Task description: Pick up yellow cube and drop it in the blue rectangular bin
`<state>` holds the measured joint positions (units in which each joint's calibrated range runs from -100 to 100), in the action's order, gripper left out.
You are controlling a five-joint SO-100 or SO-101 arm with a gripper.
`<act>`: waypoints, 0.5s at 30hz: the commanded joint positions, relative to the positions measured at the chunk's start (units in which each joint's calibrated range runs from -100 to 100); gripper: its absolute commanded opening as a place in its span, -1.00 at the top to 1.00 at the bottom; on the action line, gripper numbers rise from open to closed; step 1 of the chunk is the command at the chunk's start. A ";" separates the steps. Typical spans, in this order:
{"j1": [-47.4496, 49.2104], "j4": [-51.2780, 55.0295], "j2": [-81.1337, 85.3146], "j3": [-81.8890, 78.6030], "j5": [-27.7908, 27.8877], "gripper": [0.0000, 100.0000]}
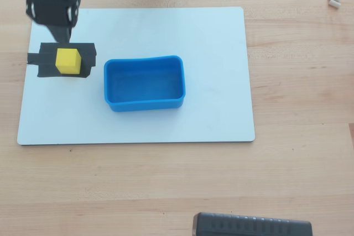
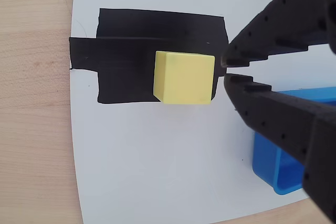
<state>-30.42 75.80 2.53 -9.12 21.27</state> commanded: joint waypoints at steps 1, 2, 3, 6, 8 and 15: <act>-1.23 -0.32 -4.99 9.75 0.49 0.99; -1.48 -0.32 -6.20 10.57 0.49 0.99; -1.65 -0.57 -6.76 10.66 0.49 0.99; -1.74 -0.32 -7.41 10.75 0.24 0.99; -1.65 0.67 -7.59 10.75 0.15 0.75; -2.34 2.07 -7.59 9.75 0.15 0.52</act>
<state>-31.85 77.03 -5.28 -3.71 21.27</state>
